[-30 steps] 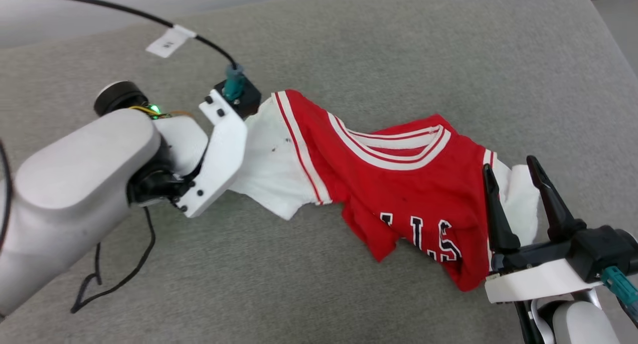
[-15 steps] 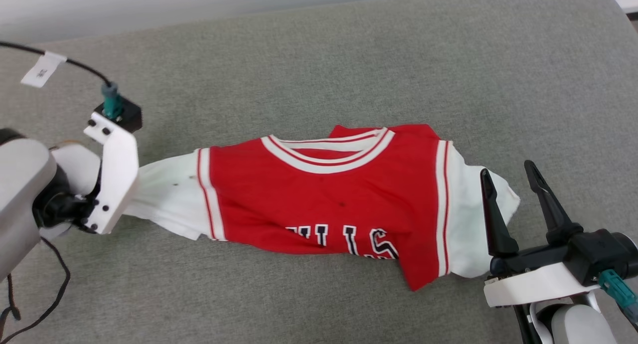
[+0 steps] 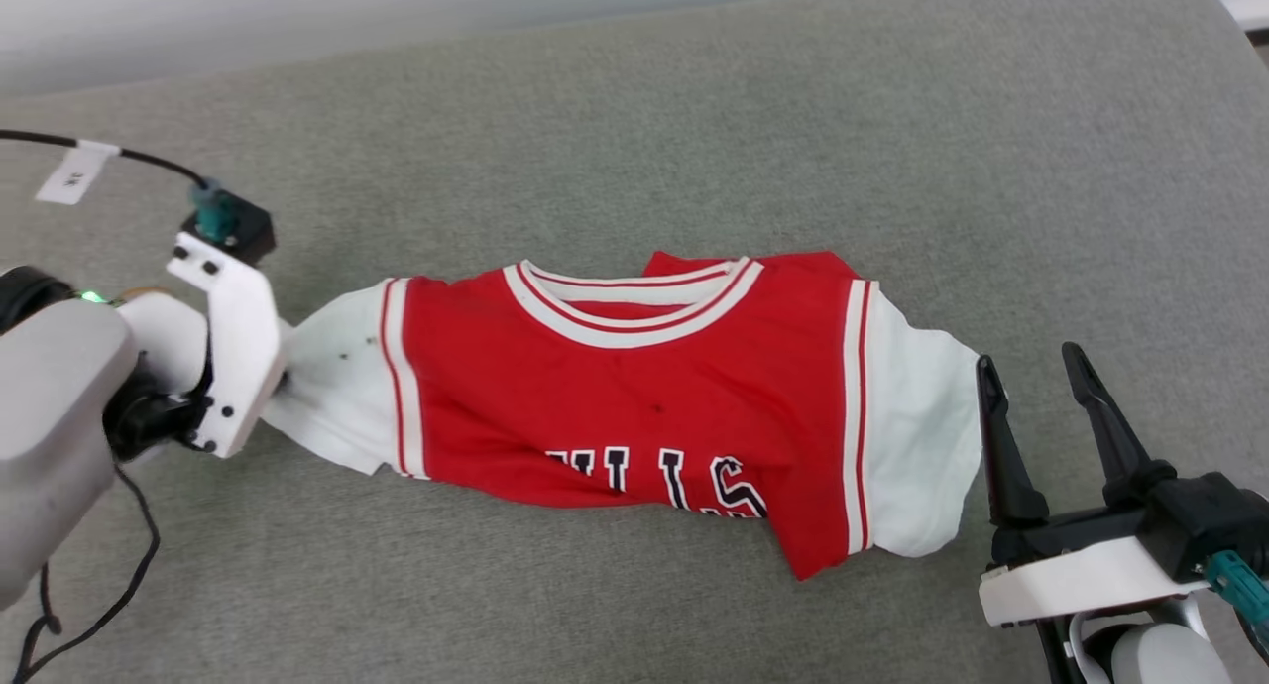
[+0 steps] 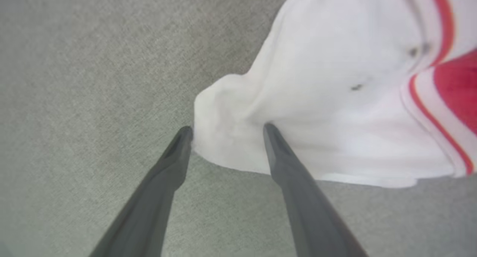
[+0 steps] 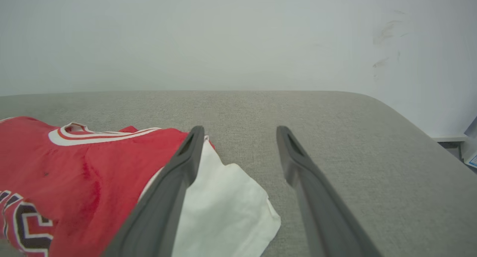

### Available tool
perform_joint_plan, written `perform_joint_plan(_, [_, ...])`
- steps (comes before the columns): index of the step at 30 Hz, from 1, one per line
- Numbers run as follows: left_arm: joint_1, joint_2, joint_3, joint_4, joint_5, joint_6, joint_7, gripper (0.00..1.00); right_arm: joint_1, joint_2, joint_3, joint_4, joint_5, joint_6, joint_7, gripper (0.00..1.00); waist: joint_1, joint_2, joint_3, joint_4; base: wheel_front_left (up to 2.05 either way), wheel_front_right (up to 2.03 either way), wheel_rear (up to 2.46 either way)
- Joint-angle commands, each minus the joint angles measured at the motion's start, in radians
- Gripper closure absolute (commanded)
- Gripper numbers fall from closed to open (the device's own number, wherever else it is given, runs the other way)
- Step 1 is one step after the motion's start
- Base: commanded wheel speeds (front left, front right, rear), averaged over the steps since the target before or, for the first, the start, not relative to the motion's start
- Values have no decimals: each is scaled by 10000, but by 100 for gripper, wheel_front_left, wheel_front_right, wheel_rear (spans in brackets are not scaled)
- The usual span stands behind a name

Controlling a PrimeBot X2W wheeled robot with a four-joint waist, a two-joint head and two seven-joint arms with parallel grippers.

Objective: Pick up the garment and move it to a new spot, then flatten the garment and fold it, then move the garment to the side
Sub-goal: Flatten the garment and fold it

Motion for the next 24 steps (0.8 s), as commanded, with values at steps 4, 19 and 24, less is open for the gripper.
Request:
perform_joint_plan(4, [-676,-120,96,-52,-3,-160,6,0,191,33,-139,55,28,-7,-22,0,0,0,-538,460,0,0,0])
perform_joint_plan(19, [-1594,325,-26,-478,-82,-263,2013,0,-100,31,61,-181,62,-7,-22,0,0,0,-1,52,0,0,0])
perform_joint_plan(24, [-1134,295,-95,-371,301,-214,2104,0,-303,31,84,-214,125,-7,-22,0,0,0,461,-201,0,0,0])
